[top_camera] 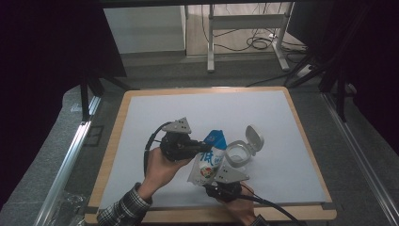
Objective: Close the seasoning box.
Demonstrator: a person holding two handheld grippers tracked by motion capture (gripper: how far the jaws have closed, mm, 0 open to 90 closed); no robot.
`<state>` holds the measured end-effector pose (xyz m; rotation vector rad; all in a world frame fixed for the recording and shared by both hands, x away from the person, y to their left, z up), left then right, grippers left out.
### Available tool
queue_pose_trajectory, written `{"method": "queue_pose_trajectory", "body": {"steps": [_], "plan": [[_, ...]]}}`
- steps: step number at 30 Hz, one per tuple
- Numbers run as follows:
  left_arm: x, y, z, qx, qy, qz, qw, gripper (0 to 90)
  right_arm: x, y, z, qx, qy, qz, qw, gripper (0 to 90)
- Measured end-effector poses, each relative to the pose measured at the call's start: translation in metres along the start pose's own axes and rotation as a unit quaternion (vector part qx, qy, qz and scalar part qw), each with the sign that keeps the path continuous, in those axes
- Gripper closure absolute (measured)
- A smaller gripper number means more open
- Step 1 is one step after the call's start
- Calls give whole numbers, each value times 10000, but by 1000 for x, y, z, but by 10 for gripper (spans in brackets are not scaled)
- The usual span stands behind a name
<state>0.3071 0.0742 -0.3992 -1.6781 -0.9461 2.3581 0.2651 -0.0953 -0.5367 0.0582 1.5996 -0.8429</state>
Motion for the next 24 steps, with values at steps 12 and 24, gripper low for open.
{"method": "queue_pose_trajectory", "body": {"steps": [12,24], "plan": [[-9,16,0,-84,62,-129,9999,884,3,-6,6,-221,194,-129,9995,578],[-15,30,1,-148,169,-290,9993,884,6,-8,8,-385,266,-177,9987,578]]}}
Point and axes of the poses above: each handheld gripper's, and its own axes: y roughly forward along the jaws, x roughly out of its underside, z roughly to its right, the point moved 2 cm from there along y, roughly forward along the jaws, and after that the axes turned 3 degrees about -z, right-handed, at the moved point
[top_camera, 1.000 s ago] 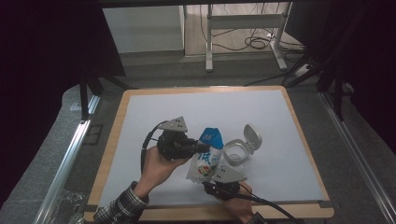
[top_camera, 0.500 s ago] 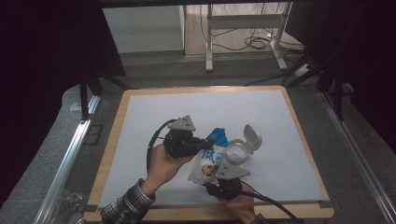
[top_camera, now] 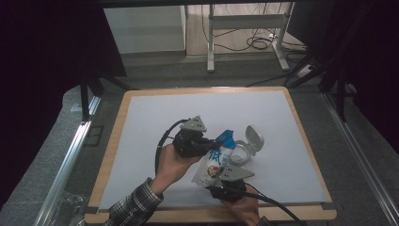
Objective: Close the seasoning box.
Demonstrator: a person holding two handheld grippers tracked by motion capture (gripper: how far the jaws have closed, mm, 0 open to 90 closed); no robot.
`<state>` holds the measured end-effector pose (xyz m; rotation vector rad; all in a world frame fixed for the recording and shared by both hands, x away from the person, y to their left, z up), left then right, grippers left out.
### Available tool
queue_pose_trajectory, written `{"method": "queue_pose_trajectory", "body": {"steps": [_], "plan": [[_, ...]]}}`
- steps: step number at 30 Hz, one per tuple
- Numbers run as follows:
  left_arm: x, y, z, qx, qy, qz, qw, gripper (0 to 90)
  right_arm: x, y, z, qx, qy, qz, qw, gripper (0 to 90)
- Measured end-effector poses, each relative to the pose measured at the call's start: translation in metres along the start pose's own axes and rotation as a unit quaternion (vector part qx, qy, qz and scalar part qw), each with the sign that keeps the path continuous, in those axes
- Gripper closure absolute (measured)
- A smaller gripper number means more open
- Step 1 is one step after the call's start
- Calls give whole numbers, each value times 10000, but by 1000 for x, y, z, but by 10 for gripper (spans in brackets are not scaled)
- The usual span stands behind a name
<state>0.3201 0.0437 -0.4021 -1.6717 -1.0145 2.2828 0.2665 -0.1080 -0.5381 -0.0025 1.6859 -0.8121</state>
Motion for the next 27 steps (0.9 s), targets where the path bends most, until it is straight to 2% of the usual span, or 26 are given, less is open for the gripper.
{"method": "queue_pose_trajectory", "body": {"steps": [10,14,15,20,27], "plan": [[-5,7,2,20,-13,-64,10000,883,1,-1,0,-160,72,49,9998,580],[-7,10,2,29,42,-127,9999,881,1,-1,-1,-218,72,50,9997,583],[-7,11,3,23,1,-103,9999,882,1,-2,-1,-234,67,51,9997,585],[-9,15,3,6,64,-177,9998,882,1,-2,-1,-308,111,58,9994,587],[-12,21,2,27,23,-213,9998,881,2,-2,0,-365,118,55,9993,594]]}}
Point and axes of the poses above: each handheld gripper's, and its own axes: y roughly forward along the jaws, x roughly out of its underside, z roughly to its right, the point moved 2 cm from there along y, roughly forward along the jaws, and after that the axes turned 3 degrees about -z, right-handed, at the moved point
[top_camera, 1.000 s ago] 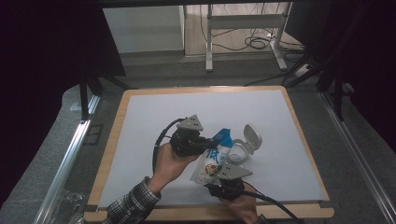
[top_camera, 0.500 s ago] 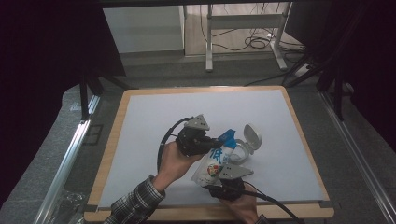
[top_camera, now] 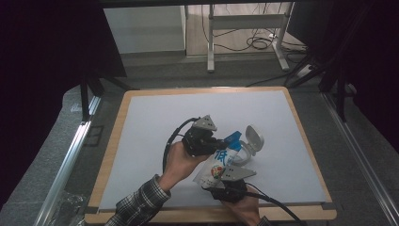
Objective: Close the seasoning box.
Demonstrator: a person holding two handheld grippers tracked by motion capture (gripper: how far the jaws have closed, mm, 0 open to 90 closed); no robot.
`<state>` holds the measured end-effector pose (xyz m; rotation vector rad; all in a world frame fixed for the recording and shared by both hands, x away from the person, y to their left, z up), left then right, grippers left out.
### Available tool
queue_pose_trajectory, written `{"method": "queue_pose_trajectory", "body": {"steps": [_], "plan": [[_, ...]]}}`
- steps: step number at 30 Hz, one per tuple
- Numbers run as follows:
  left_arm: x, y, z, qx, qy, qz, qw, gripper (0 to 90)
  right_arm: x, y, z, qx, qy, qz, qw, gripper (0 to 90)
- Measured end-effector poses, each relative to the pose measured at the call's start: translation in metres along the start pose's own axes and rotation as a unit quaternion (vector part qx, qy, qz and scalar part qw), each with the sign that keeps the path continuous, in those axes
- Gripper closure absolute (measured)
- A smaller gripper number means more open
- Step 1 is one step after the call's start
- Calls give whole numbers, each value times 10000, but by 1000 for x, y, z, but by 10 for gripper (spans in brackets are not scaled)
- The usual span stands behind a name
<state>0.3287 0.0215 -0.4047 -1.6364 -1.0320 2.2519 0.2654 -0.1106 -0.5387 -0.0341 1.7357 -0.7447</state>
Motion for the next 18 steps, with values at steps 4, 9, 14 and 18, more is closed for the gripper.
{"method": "queue_pose_trajectory", "body": {"steps": [4,9,14,18], "plan": [[-2,4,0,4,13,-43,10000,881,0,0,-1,-43,0,11,10000,602],[-5,8,-1,0,5,-95,10000,882,0,-1,-1,-96,15,-13,10000,607],[-8,12,-2,-11,29,-153,9999,882,-1,-1,0,-161,51,30,9999,611],[-10,14,-3,-9,38,-165,9999,882,-2,-1,0,-196,69,76,9998,614]]}}
Point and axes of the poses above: each handheld gripper's, and its own axes: y roughly forward along the jaws, x roughly out of its underside, z roughly to its right, the point moved 2 cm from there along y, roughly forward along the jaws, and after that the axes turned 3 degrees about -z, right-handed, at the moved point
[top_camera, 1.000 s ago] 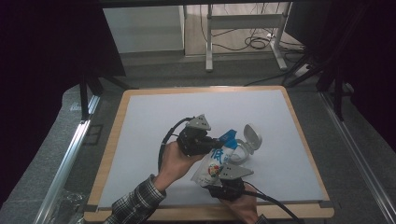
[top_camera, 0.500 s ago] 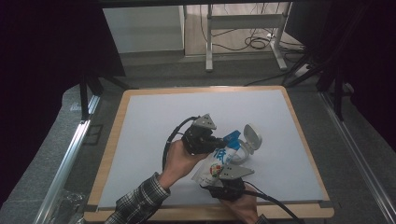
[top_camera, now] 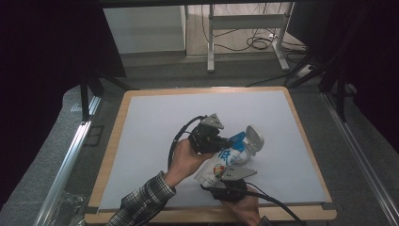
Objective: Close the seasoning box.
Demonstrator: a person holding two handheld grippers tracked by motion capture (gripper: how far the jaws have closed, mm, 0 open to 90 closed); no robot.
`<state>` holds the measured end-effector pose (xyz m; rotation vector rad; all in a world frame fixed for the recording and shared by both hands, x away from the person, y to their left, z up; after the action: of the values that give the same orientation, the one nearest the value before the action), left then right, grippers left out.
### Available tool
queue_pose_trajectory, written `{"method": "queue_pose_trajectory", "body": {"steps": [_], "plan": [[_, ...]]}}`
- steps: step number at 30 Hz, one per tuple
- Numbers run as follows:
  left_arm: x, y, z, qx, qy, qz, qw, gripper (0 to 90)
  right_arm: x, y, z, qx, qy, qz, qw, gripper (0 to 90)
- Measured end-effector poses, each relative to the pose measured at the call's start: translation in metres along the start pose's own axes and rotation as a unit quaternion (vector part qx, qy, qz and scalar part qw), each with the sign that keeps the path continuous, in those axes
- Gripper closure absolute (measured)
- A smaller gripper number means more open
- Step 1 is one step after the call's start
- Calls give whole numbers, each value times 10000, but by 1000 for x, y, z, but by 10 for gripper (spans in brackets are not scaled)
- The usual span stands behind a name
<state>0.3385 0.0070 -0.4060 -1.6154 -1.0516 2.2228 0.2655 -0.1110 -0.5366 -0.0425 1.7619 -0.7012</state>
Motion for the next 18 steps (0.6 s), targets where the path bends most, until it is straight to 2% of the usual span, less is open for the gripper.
{"method": "queue_pose_trajectory", "body": {"steps": [18], "plan": [[-7,5,-4,-78,-15,-55,10000,882,-5,-2,1,-163,107,113,9997,620]]}}
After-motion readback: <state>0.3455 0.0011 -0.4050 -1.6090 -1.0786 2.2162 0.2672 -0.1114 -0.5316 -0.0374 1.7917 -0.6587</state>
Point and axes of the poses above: each handheld gripper's, and its own axes: y roughly forward along the jaws, x roughly out of its underside, z roughly to its right, the point moved 2 cm from there along y, roughly forward along the jaws, and after that the axes turned 3 degrees about -z, right-handed, at the moved point
